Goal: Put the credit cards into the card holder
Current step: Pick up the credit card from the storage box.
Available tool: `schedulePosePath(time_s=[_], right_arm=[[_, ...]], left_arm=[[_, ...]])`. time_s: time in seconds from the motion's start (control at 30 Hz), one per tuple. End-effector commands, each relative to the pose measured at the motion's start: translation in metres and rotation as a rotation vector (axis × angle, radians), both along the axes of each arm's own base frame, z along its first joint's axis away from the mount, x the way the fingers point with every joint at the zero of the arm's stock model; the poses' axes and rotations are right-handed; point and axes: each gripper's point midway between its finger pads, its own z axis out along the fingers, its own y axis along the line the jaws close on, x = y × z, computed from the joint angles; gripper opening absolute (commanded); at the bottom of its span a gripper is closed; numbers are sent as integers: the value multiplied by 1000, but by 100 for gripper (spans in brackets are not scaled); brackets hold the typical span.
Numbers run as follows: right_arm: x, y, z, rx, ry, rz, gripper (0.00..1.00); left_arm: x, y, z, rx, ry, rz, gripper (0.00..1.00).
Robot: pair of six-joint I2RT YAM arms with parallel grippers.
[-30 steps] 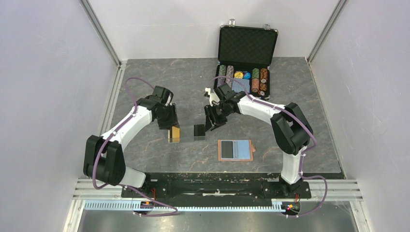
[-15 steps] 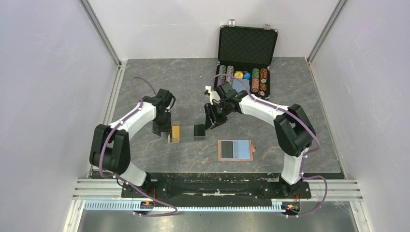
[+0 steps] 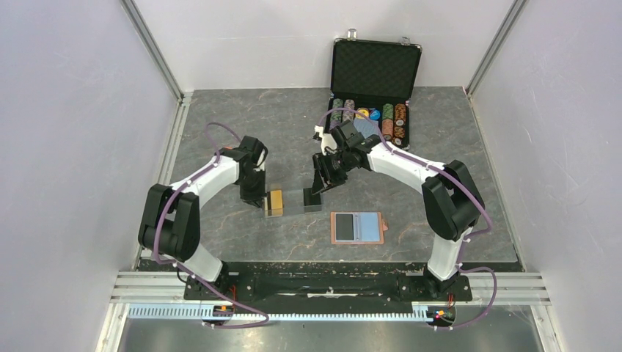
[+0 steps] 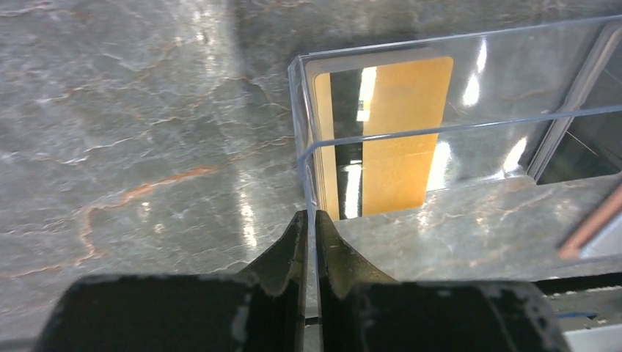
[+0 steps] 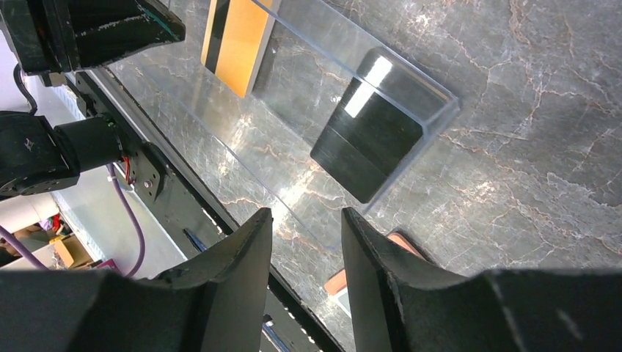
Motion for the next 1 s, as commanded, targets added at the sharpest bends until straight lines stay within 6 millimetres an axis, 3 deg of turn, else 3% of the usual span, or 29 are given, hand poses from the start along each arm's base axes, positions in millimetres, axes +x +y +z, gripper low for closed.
schedulePosePath(time_s=[0.0, 0.13, 0.37, 0.7, 0.77, 0.83, 0.97], right_arm=[[10, 2, 34, 39, -85, 1, 42], [14, 3, 39, 37, -104, 2, 42], [8, -4, 22, -2, -82, 5, 42], [4, -22, -9, -95, -73, -11, 44], [5, -25, -13, -113, -76, -16, 46], [5, -27, -19, -132, -75, -18, 48], [4, -31, -30, -157, -68, -19, 52]], left_arm=[[8, -39, 3, -160, -27, 16, 11], [11, -67, 3, -191, -28, 4, 9], [13, -121, -8, -207, -22, 53, 2], [20, -142, -9, -271, -62, 136, 3], [19, -147, -6, -285, -73, 129, 10], [20, -148, -3, -298, -87, 128, 26], [17, -144, -3, -296, -98, 126, 33]])
